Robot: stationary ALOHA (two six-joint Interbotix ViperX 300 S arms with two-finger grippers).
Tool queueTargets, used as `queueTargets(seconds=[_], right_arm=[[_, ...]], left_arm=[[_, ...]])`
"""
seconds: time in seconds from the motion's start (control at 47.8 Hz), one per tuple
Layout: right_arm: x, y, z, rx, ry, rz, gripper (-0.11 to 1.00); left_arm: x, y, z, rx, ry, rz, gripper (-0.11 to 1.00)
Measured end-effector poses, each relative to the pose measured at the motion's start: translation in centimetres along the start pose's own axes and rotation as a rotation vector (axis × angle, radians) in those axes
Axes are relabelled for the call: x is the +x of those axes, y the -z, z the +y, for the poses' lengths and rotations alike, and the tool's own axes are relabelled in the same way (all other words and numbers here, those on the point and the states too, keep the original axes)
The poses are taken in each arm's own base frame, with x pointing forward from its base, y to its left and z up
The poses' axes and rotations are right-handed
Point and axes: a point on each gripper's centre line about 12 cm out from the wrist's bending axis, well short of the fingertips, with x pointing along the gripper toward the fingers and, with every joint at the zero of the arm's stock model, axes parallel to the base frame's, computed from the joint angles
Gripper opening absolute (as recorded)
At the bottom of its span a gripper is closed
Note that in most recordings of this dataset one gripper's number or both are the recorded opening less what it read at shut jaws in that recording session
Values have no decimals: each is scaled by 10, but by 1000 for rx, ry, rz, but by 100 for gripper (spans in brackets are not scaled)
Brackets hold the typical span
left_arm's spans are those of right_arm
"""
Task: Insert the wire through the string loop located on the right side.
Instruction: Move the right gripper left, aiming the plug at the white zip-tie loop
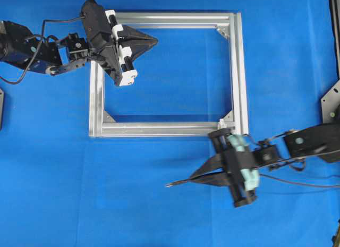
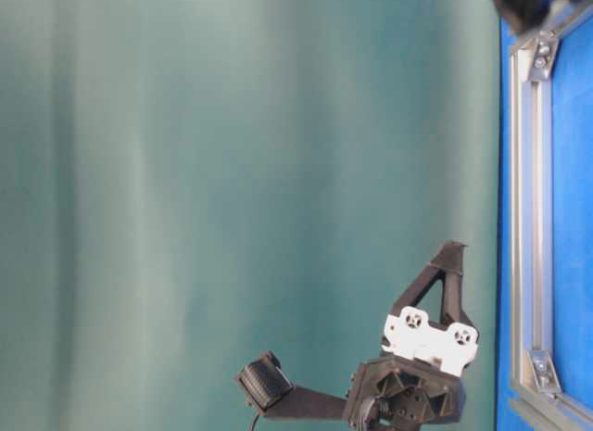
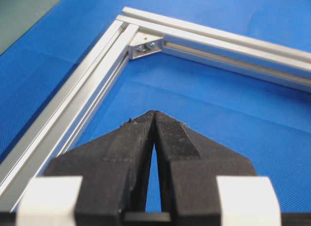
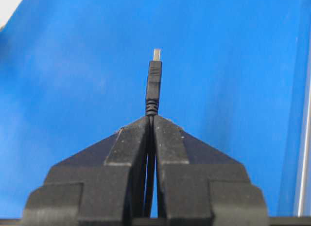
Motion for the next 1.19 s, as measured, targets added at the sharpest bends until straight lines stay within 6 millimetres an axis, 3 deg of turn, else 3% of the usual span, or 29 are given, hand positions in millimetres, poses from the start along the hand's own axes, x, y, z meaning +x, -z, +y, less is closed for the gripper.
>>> queueTargets(seconds=[0.69,1.004,1.192], right_arm=[[-129,57,-15,47,23,35,-4],[-142,60,-16,50,24,20,-4],[-143,60,-33,77,97,13,-4]], left_arm=[[-1,1,1,-12,-2,1,0],[-1,1,0,-12,0,3,0],[-1,1,0,-12,0,3,0]])
